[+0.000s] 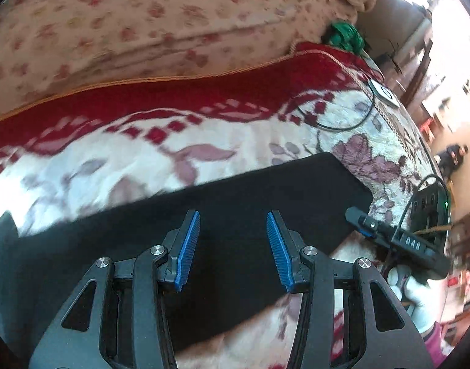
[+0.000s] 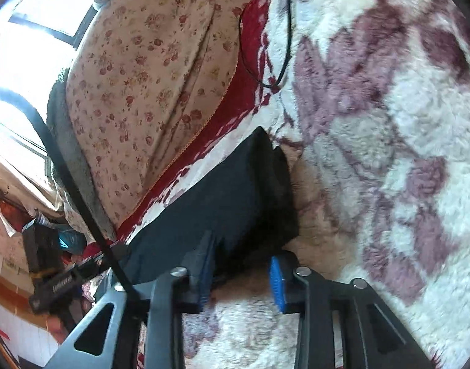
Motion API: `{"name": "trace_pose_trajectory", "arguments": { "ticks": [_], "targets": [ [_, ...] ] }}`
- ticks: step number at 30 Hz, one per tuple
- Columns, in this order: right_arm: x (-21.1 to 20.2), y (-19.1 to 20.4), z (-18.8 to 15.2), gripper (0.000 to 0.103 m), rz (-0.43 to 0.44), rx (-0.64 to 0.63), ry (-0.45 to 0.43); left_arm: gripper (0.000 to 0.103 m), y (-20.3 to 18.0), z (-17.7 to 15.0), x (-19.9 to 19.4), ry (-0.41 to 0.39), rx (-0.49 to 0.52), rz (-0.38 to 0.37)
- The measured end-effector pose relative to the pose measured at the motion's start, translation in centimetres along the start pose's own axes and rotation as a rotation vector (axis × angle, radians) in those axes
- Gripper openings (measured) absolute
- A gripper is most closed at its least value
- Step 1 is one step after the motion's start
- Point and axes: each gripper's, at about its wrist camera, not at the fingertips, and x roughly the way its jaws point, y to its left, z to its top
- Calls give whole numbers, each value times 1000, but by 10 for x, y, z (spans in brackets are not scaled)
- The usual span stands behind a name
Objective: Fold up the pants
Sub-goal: 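Move both open grippers to one end of the folded black pants, then grasp the pants end with the left gripper while the right gripper grasps beside it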
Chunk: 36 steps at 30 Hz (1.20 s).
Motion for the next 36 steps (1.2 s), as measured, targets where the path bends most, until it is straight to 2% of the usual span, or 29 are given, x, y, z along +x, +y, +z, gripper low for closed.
{"name": "trace_pose_trajectory", "arguments": {
  "ticks": [4, 6, 10, 20, 24, 27, 31, 36],
  "targets": [
    [4, -1, -1, 31, -6, -23, 2, 45, -15, 23, 31, 40, 66, -23],
    [4, -3, 0, 38, 20, -16, -5, 45, -22, 34, 47, 69, 96, -46],
    [4, -3, -1, 40, 46, -19, -2, 45, -38, 50, 70, 124, 171, -105],
    [4, -1, -3, 43, 69, -36, 5, 45, -67, 66, 115, 288, 314, -224],
    [5, -1, -3, 43, 72, -37, 6, 45, -77, 69, 120, 311, 355, -256],
    [7, 0, -2, 43, 72, -40, 6, 49, -83, 70, 123, 336, 402, -293],
    [7, 1, -2, 43, 70, -43, 3, 50, -91, 71, 131, 328, 452, -256],
    [10, 3, -2, 43, 65, -57, -3, 61, -106, 70, 143, 334, 496, -271]
  ]
}}
